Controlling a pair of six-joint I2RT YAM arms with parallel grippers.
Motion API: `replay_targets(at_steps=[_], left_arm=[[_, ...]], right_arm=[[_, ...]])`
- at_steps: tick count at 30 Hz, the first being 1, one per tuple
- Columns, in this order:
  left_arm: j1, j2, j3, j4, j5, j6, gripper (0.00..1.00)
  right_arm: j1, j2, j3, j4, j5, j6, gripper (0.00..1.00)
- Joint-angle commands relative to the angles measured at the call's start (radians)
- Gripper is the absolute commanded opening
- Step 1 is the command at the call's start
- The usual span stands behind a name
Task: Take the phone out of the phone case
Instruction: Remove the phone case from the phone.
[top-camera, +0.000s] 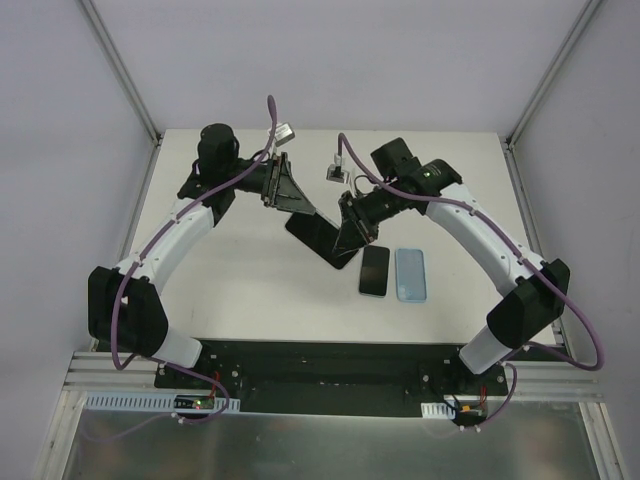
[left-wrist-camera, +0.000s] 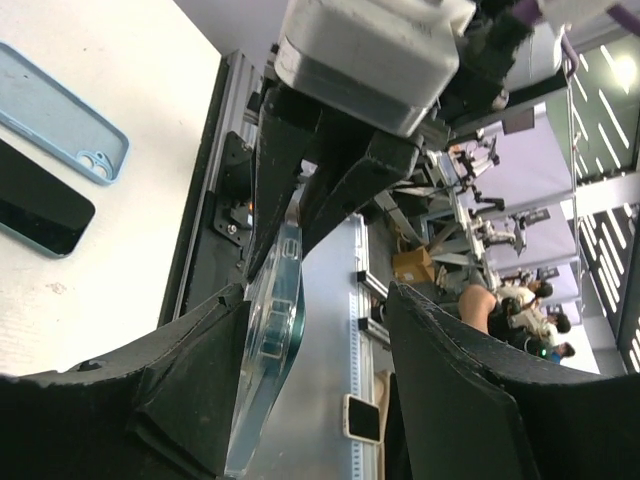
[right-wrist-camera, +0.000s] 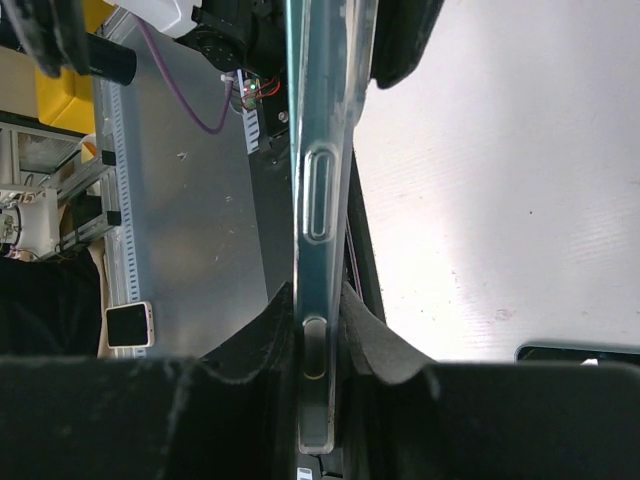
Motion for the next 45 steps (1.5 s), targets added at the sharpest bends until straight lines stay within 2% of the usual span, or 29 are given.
replay_targets(at_steps=[1,7,12,15,18,20,23,24,28,35,39,45], left_arm=[[0.003,-0.030,0.022,-0.005,0.099,0.101,0.59],[0.001,-0.012,0.023,-0.002,0.139,0.159,0.54],[0.001,0.009,0.002,-0.002,0.114,0.187,0.35],[0.001,0.020,0.006,-0.005,0.111,0.202,0.20],[-0.002,0.023,0.006,-0.005,0.111,0.219,0.14],[-0.002,0.026,0.002,-0.005,0.107,0.225,0.00],[-0.002,0.029,-0.001,-0.009,0.088,0.225,0.00],[0.000,0.025,-0.001,-0.011,0.079,0.230,0.00],[0.024,0.016,0.038,-0.073,0.018,0.280,0.00],[0.047,0.005,0.112,-0.140,-0.085,0.257,0.00],[0.078,0.005,0.143,-0.141,-0.131,0.231,0.00],[0.128,-0.010,0.146,-0.062,-0.183,0.165,0.00]], right_arm=[[-0.013,0.000,0.072,0.024,-0.097,0.008,0.00],[-0.015,0.017,0.110,0.003,-0.083,0.003,0.00],[-0.015,0.020,0.135,0.012,-0.068,0.015,0.00],[-0.017,0.028,0.149,0.014,-0.054,0.020,0.00],[-0.018,0.032,0.164,0.030,-0.031,0.040,0.00],[-0.020,0.032,0.172,0.056,-0.006,0.072,0.00],[-0.026,0.026,0.172,0.107,0.049,0.122,0.00],[-0.027,0.026,0.169,0.127,0.069,0.148,0.02],[-0.055,0.022,0.144,0.185,0.115,0.222,0.30],[-0.107,0.008,0.066,0.305,0.115,0.337,0.57],[-0.151,0.003,0.020,0.391,0.063,0.418,0.66],[-0.231,-0.040,-0.106,0.663,-0.054,0.627,0.69]])
